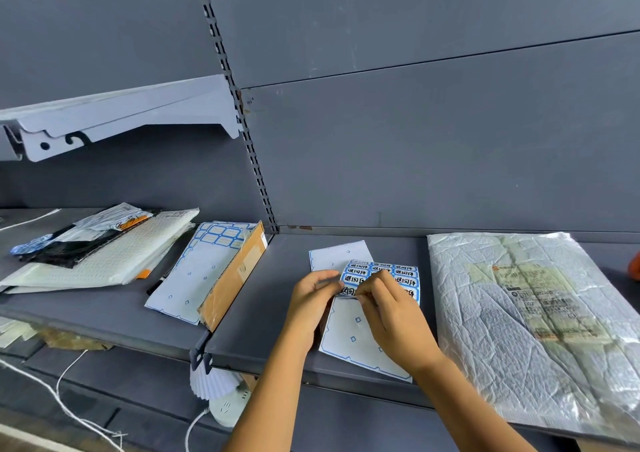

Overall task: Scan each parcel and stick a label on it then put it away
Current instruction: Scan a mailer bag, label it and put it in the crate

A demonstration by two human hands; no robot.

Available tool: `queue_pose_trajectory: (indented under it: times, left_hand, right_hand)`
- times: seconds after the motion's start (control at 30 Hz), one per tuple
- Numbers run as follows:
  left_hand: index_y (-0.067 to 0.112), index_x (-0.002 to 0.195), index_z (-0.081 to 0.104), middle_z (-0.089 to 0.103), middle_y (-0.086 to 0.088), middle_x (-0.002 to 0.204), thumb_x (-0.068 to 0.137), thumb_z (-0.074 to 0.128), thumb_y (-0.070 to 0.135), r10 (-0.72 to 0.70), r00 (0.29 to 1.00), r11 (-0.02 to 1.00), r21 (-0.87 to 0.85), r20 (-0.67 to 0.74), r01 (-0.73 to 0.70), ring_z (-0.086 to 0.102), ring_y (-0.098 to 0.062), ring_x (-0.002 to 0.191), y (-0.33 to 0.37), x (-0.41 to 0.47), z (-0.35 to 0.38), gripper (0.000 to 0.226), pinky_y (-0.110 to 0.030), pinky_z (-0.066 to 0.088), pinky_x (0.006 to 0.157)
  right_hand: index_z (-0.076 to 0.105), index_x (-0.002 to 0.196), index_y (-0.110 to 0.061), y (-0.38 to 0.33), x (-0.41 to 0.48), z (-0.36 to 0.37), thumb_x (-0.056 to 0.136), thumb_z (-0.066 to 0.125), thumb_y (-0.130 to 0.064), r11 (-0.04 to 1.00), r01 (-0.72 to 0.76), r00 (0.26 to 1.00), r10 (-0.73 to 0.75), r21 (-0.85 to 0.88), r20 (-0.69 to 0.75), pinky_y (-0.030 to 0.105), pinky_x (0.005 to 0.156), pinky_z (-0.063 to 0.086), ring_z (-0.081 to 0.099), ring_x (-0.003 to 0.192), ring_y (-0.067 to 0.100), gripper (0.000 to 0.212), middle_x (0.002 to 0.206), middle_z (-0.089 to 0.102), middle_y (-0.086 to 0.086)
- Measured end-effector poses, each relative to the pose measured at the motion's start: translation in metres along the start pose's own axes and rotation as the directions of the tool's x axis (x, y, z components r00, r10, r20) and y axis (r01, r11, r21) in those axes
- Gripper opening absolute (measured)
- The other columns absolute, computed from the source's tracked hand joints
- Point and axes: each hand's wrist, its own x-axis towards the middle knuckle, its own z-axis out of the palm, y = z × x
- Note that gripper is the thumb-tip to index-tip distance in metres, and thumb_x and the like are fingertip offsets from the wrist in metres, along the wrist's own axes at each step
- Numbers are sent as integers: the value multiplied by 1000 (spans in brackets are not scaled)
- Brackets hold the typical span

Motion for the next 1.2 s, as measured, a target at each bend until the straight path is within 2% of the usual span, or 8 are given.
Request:
queue_pose_trajectory:
  times: [0.2, 0.33, 0.53, 0.67, 0.73, 0.83, 0.97, 1.2]
  left_hand:
    - [12, 101, 65, 70, -12, 97, 86, 65, 6, 7, 1000, 1000, 29, 1, -7, 69, -24, 87, -2, 1, -1, 16, -33, 54, 78]
    - [12, 102, 61, 71, -5, 94, 88, 62, 7, 51, 998, 997, 54, -40, -49, 68, -16, 83, -5, 1, 0, 15, -28, 54, 73]
    - [19, 99, 54, 61, 3, 102, 87, 65, 8, 192, 976, 917, 374, -106, -139, 57, -12, 90, -7, 0, 11, 20, -21, 42, 70]
    - [17, 98, 66, 63, -9, 103, 85, 64, 19, 477, 859, 621, 762, -185, -181, 52, -33, 94, 8, 1, 28, 13, -34, 40, 79]
    - [20, 79, 69, 66, -5, 86, 85, 63, 21, 554, 826, 584, 758, -110, -291, 49, -31, 82, 22, -5, 53, 8, -35, 38, 73]
    - [9, 64, 62, 57, -6, 61, 85, 59, 34, 426, 898, 732, 540, 115, -416, 47, -21, 66, 35, -19, 99, 32, -37, 38, 63]
    - [9, 74, 70, 62, 0, 65, 86, 62, 29, 339, 869, 747, 459, 361, -482, 51, -9, 61, 33, -41, 147, 24, -26, 39, 60]
    - [15, 87, 72, 70, 2, 85, 86, 60, 23, 318, 725, 606, 456, 611, -651, 61, -16, 79, 19, -66, 207, 14, -28, 49, 74]
  right_hand:
    - [43, 86, -32, 3, 0, -2, 93, 41, -31, 968, -190, 976, 204, 162, -75, 24, 62, 38, 45, 69, 7, 8, 83, 48, -10]
    - [46, 81, -33, 5, 2, -9, 96, 51, -15, 863, -367, 883, 440, 347, -161, 23, 62, 41, 51, 67, 11, 24, 76, 57, -9]
    - [53, 84, -26, -5, 8, -26, 95, 53, -10, 769, -392, 829, 533, 505, -168, 18, 60, 44, 54, 65, 1, 19, 72, 62, -13]
    - [53, 84, -27, 9, 5, -75, 94, 55, -10, 835, -360, 817, 498, 416, -292, 24, 57, 44, 52, 59, 6, 20, 67, 59, -14]
    - [52, 83, -30, 19, 0, -102, 94, 55, -9, 868, -376, 805, 479, 323, -351, 33, 58, 45, 53, 58, 18, 24, 66, 58, -7]
    - [54, 84, -25, 36, -15, -133, 93, 56, -9, 878, -434, 797, 478, 201, -368, 37, 59, 46, 55, 61, 22, 19, 68, 61, 1]
    - [54, 84, -35, 53, -48, -169, 91, 58, -10, 863, -493, 774, 492, 107, -398, 25, 58, 44, 55, 62, 8, 27, 73, 65, -10]
    - [62, 80, -25, 70, -96, -230, 87, 64, -7, 768, -639, 692, 549, -45, -468, 34, 59, 45, 57, 60, 25, 20, 69, 62, -2]
